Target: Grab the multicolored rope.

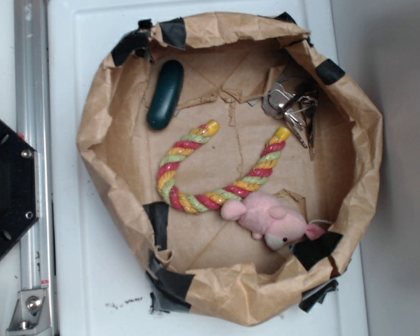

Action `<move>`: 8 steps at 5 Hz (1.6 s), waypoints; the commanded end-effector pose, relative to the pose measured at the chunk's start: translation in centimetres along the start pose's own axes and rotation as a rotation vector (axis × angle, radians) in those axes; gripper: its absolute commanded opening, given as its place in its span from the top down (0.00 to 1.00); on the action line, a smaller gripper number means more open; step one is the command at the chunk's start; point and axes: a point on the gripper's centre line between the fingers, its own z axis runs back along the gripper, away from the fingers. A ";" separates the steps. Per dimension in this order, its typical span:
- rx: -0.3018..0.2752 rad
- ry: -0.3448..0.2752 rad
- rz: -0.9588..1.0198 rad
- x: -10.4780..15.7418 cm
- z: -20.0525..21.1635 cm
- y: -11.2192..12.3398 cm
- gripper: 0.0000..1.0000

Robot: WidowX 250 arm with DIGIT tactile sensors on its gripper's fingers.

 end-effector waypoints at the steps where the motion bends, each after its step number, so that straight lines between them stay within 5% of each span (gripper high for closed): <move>1: 0.000 0.000 0.000 0.0 0.0 0.0 0.00; 2: 0.041 0.025 0.051 4.8 -2.8 0.9 0.00; 4: 0.012 0.069 -0.018 14.0 -9.8 0.5 0.00; 5: -0.052 0.233 -0.135 13.5 -15.3 -1.3 0.00; 6: -0.007 0.256 -0.187 11.1 -18.1 -2.0 0.00; 8: -0.011 0.321 -0.231 9.1 -23.0 -2.2 0.00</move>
